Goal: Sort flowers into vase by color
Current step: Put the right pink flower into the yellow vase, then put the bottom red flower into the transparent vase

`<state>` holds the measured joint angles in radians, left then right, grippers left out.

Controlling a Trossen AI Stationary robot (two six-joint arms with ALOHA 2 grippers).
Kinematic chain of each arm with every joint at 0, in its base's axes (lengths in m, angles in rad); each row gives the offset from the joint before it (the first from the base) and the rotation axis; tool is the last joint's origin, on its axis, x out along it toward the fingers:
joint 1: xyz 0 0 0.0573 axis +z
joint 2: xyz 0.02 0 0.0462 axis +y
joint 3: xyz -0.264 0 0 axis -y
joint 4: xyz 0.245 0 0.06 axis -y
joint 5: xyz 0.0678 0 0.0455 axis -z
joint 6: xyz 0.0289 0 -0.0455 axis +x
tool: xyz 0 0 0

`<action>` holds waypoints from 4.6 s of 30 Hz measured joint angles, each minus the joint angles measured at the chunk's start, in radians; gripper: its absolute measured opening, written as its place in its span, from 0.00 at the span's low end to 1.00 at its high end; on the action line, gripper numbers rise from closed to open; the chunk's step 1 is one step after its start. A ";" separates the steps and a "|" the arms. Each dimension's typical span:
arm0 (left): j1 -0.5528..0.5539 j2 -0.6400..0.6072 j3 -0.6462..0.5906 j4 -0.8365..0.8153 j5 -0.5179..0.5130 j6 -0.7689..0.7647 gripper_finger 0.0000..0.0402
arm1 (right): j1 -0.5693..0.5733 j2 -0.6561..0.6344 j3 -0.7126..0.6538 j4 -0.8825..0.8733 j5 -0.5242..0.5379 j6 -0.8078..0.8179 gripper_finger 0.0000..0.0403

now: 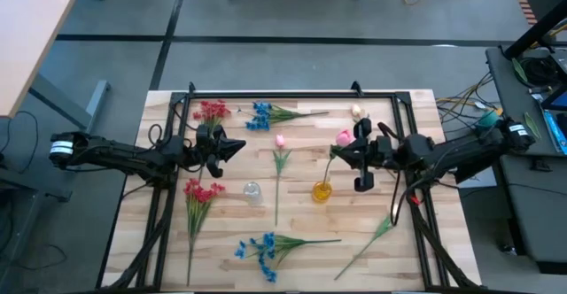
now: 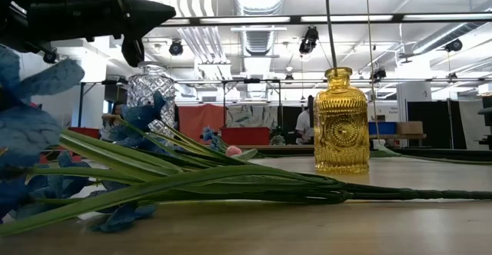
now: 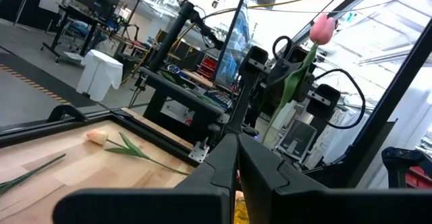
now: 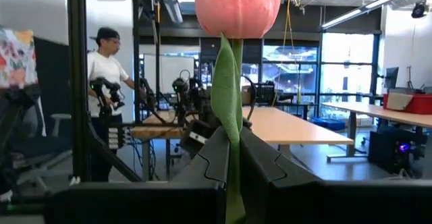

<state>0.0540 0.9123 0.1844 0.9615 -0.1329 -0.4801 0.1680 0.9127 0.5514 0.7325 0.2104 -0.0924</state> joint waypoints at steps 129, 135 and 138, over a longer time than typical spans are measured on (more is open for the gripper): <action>-0.649 0.596 0.721 -2.007 0.397 -1.410 0.34 | 0.011 0.013 0.219 -1.797 -0.236 0.839 0.69; -0.696 0.673 0.721 -2.019 0.432 -1.475 0.58 | 0.011 0.013 0.219 -1.797 -0.236 0.813 0.68; -0.706 0.696 0.721 -2.016 0.431 -1.475 0.65 | 0.011 0.013 0.219 -1.797 -0.236 0.797 0.69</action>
<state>-0.6521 1.6080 0.9054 -1.0540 0.2979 -1.9553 0.1787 0.9253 0.7700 -1.0644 -0.0254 0.7045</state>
